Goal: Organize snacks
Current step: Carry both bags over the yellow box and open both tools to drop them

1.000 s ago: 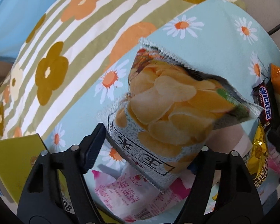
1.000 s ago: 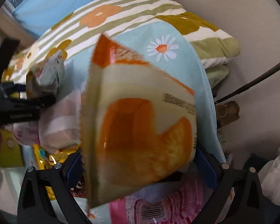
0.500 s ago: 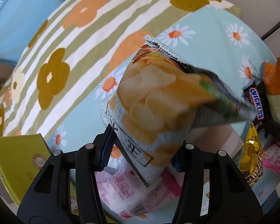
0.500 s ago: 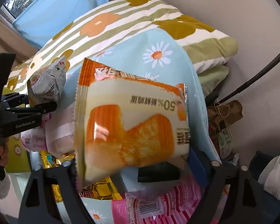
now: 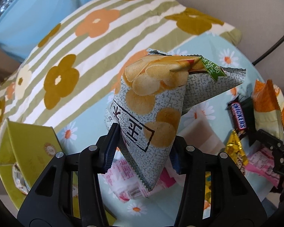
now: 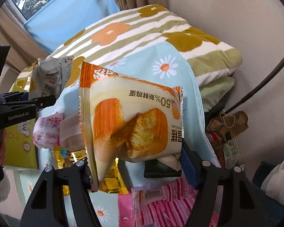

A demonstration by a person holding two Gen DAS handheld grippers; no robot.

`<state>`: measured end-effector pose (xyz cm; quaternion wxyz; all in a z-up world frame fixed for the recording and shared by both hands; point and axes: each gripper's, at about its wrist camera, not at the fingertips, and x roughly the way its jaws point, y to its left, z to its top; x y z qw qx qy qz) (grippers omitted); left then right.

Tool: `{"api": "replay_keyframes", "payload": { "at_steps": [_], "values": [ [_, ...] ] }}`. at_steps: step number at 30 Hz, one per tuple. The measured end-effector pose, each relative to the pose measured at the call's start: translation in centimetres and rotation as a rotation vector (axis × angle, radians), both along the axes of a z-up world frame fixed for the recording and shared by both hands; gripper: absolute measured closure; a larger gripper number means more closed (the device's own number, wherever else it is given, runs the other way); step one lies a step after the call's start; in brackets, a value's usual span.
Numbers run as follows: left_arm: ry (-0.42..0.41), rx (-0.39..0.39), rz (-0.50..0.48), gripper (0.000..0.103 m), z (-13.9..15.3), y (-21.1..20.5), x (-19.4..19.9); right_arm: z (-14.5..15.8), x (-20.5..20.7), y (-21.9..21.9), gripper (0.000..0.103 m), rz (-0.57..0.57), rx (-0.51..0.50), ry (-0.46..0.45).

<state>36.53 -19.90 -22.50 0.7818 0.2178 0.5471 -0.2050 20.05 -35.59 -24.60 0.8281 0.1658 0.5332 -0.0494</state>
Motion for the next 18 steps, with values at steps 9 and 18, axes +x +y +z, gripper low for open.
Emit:
{"api": "replay_keyframes", "payload": {
  "at_steps": [9,18],
  "values": [
    [-0.079,-0.135,0.085,0.059,5.6,2.5,-2.5,4.8,-0.8,1.3,0.037,0.091,-0.041,-0.103],
    [-0.181,-0.23,0.258,0.059,11.4,8.1,-6.9,10.4,-0.2,5.4,0.037,0.282,-0.036,-0.221]
  ]
}}
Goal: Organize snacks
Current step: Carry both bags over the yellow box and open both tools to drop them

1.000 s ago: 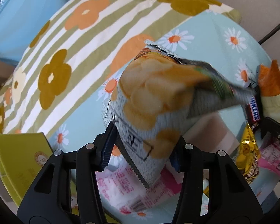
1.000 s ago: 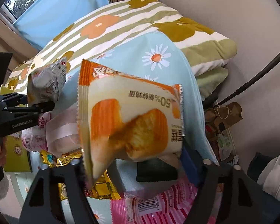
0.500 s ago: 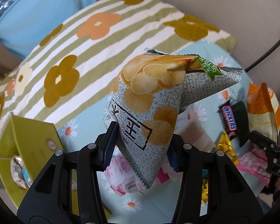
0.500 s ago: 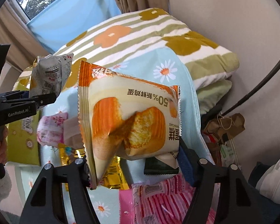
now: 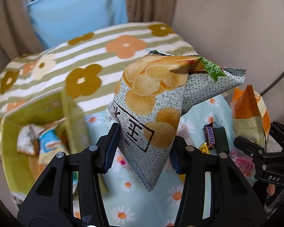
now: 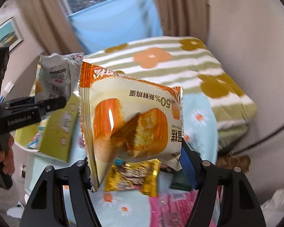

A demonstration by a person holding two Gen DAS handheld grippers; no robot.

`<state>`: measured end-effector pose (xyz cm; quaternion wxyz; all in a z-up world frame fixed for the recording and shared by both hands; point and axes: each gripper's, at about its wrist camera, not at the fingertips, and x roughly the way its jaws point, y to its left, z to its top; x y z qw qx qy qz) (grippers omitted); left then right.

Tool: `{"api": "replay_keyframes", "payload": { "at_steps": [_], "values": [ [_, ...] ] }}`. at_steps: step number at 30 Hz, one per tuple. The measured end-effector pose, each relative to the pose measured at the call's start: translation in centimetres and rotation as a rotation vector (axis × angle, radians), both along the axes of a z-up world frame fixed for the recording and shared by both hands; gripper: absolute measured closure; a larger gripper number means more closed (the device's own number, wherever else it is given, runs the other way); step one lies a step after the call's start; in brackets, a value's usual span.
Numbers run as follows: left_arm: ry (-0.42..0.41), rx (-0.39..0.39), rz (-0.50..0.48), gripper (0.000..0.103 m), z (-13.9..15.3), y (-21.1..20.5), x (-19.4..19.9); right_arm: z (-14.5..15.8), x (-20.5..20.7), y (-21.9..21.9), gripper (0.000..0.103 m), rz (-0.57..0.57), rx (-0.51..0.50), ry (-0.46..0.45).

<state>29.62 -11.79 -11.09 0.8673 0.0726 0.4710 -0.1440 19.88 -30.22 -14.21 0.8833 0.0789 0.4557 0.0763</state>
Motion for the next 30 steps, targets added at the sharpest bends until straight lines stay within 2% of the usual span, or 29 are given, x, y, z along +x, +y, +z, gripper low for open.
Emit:
{"api": "replay_keyframes", "payload": {
  "at_steps": [8,15,22,30],
  "values": [
    [-0.048,0.0,0.157,0.059,2.5,7.7,-2.9,3.1,1.5,6.8,0.037,0.184,0.015,-0.072],
    [-0.068,-0.02,0.265,0.059,3.1,16.9,-4.1,4.1,2.3,15.1,0.036,0.28,0.03,-0.097],
    [-0.018,0.001,0.304,0.059,1.0,25.7,-3.5,3.6,3.6,23.4,0.037,0.305,0.049,-0.076],
    [0.069,0.023,0.3,0.059,-3.2,32.2,-2.1,1.9,5.0,29.4,0.036,0.287,0.04,-0.025]
  ]
}}
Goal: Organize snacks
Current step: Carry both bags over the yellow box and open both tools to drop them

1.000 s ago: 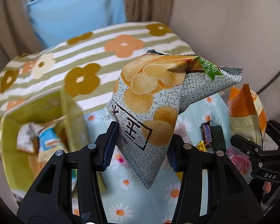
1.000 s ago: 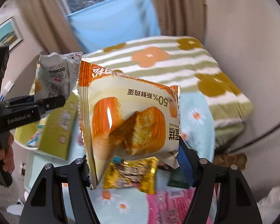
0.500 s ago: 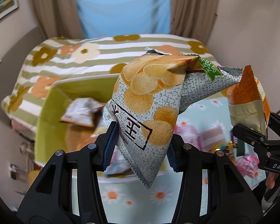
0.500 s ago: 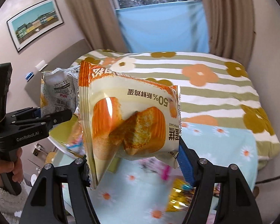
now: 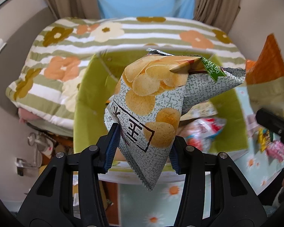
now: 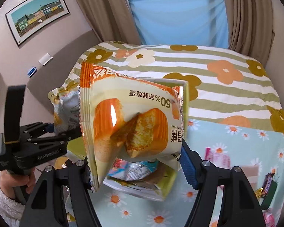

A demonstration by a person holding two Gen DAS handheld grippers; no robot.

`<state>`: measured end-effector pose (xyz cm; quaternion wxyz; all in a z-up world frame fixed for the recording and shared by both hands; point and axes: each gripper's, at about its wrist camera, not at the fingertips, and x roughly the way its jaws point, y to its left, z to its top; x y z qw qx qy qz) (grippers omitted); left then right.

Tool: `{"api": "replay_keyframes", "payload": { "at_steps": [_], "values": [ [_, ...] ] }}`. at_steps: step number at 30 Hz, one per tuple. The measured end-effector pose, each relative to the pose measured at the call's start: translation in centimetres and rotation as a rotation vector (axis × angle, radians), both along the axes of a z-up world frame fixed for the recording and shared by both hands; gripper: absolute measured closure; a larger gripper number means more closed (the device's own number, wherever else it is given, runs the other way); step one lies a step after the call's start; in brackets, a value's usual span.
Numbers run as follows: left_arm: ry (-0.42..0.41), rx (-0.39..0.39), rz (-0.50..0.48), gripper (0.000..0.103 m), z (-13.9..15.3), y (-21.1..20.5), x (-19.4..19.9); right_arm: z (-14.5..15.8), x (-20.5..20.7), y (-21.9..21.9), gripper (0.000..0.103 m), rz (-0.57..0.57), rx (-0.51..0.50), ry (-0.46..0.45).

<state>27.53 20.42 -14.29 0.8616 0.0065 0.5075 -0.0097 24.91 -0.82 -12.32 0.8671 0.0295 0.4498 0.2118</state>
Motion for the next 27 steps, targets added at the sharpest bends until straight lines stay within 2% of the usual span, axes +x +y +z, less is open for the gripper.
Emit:
{"api": "replay_keyframes", "payload": {
  "at_steps": [5,8,10,11,12,13,16,20,24,27],
  "values": [
    [0.061,0.004,-0.042,0.059,-2.7,2.0,0.8,-0.9,0.3,2.3,0.036,-0.049,-0.001,0.031],
    [0.052,-0.014,-0.101,0.058,-3.1,2.2,0.9,-1.5,0.3,3.2,0.036,-0.073,-0.007,0.051],
    [0.059,-0.02,-0.14,0.053,-3.4,2.1,0.8,-1.8,0.3,3.4,0.036,-0.086,-0.005,0.065],
    [0.071,-0.011,-0.149,0.034,-3.6,1.8,0.9,-1.9,0.4,3.5,0.036,-0.091,-0.003,0.072],
    [0.079,0.004,-0.152,0.009,-3.9,1.7,0.8,-2.0,0.5,3.5,0.036,-0.096,-0.001,0.084],
    [0.077,0.012,-0.151,0.002,-4.0,1.7,0.7,-2.0,0.6,3.6,0.036,-0.097,-0.001,0.089],
    [0.074,-0.008,-0.146,0.001,-4.0,2.2,0.0,-2.2,0.8,3.9,0.036,-0.089,-0.009,0.102],
    [0.066,0.035,-0.127,0.001,-3.5,2.2,-0.7,-2.6,1.0,4.6,0.036,-0.046,-0.004,0.112],
    [0.054,0.044,-0.125,0.001,-2.8,1.9,-1.5,-2.9,1.2,5.4,0.034,-0.014,0.012,0.126],
    [0.05,0.052,-0.115,0.001,-2.6,1.8,-1.7,-3.3,1.5,6.1,0.028,0.013,-0.006,0.136]
  ]
}}
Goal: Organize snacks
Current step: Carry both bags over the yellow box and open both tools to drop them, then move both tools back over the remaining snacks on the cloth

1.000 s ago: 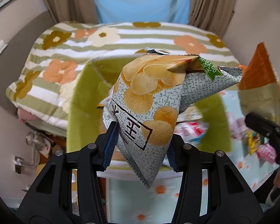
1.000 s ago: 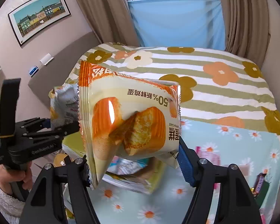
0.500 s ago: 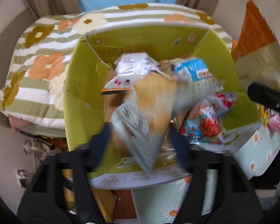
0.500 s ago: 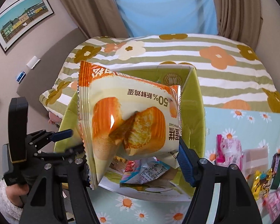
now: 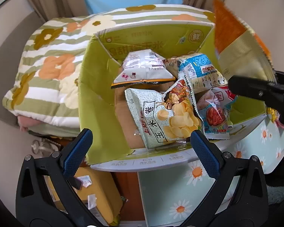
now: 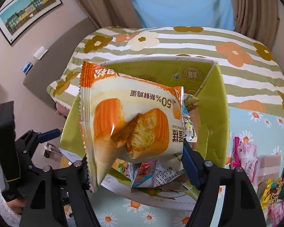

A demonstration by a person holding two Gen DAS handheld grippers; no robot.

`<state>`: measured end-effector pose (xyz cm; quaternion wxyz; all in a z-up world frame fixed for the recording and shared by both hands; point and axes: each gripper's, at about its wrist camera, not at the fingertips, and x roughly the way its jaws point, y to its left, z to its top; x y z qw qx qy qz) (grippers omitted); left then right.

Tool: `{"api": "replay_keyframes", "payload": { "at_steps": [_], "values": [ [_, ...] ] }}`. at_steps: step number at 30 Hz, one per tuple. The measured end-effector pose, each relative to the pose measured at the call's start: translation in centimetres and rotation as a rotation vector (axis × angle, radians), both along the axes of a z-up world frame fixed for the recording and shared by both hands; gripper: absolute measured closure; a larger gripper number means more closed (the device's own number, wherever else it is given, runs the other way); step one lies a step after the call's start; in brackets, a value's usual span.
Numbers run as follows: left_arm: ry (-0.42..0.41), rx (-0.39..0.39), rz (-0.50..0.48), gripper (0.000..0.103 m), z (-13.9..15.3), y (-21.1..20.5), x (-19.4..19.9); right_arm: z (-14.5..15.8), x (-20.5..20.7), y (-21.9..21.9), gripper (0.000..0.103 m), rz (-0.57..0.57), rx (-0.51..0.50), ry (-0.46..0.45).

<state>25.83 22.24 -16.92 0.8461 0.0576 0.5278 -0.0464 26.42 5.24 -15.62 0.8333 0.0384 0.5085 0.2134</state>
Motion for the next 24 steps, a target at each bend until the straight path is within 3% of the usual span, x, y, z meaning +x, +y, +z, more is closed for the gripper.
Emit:
{"api": "replay_keyframes", "payload": {
  "at_steps": [4,15,24],
  "values": [
    [-0.009,-0.04,0.027,0.001,0.5,0.1,-0.6,0.3,-0.6,0.2,0.006,0.008,-0.031,-0.058],
    [-0.056,-0.087,0.07,0.001,2.0,1.1,-2.2,1.6,-2.6,-1.4,0.006,-0.008,-0.031,-0.102],
    [-0.103,-0.122,-0.002,0.001,3.5,0.3,-3.4,2.5,-5.5,-2.6,0.006,-0.094,-0.031,-0.125]
  ]
}}
